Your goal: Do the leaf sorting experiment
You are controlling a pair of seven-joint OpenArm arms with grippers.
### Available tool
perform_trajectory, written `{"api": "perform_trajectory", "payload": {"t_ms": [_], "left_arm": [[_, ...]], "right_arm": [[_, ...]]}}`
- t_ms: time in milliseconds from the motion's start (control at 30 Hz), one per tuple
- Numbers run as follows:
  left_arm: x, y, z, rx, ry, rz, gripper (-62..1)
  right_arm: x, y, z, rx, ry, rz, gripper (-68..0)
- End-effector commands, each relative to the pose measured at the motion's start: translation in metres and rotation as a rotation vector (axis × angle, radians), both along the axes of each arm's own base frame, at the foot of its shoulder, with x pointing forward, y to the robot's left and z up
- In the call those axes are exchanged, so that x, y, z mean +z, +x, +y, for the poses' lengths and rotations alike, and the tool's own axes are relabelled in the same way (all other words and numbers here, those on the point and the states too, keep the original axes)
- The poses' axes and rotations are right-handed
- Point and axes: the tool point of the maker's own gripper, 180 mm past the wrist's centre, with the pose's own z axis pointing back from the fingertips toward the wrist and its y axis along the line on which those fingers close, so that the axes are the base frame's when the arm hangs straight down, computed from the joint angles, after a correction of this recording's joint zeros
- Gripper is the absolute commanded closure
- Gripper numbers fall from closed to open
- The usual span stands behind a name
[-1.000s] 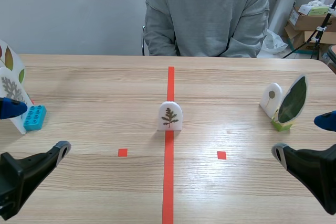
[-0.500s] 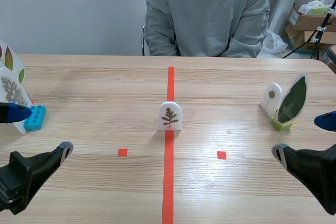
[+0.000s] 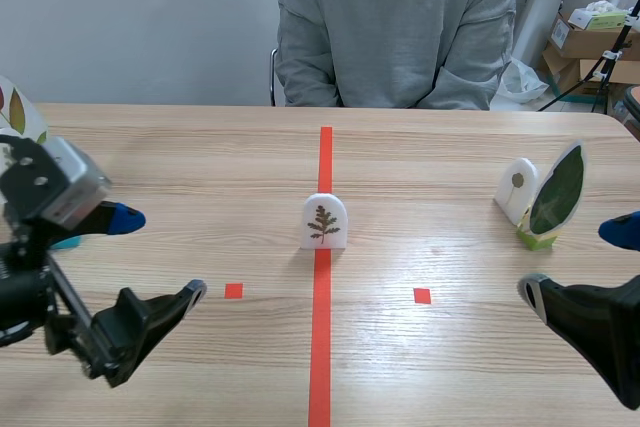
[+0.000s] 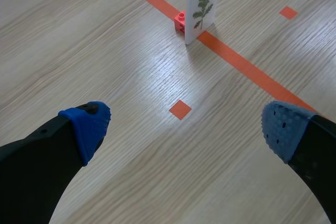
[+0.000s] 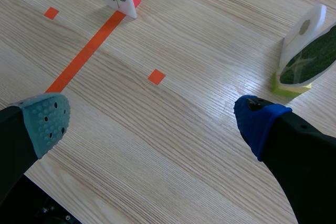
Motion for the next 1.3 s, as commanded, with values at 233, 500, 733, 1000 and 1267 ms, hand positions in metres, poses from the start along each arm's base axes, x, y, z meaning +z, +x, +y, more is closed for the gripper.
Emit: {"api": "perform_trajectory", "payload": {"t_ms": [233, 500, 733, 1000, 1267], "left_arm": [[-0.016, 0.072, -0.025, -0.057, -0.015, -0.035, -61.7], [-0.037, 0.102, -0.070, -0.146, -0.009, -0.005, -61.7], [-0.048, 0.117, -0.105, -0.178, 0.016, -0.019, -61.7], [-0.049, 0.129, -0.120, -0.169, 0.013, -0.025, -61.7], [-0.054, 0.125, -0.120, -0.169, 0.011, -0.011, -48.5]], "right_arm": [[0.010, 0.004, 0.005, 0.026, 0.008, -0.035, -65.3], [0.010, 0.004, 0.005, 0.026, 0.008, -0.035, -65.3], [0.010, 0.004, 0.005, 0.026, 0.008, -0.035, -65.3], [0.010, 0.004, 0.005, 0.026, 0.007, -0.035, -65.3], [0.011, 0.005, 0.005, 0.026, 0.010, -0.039, -65.3]]}}
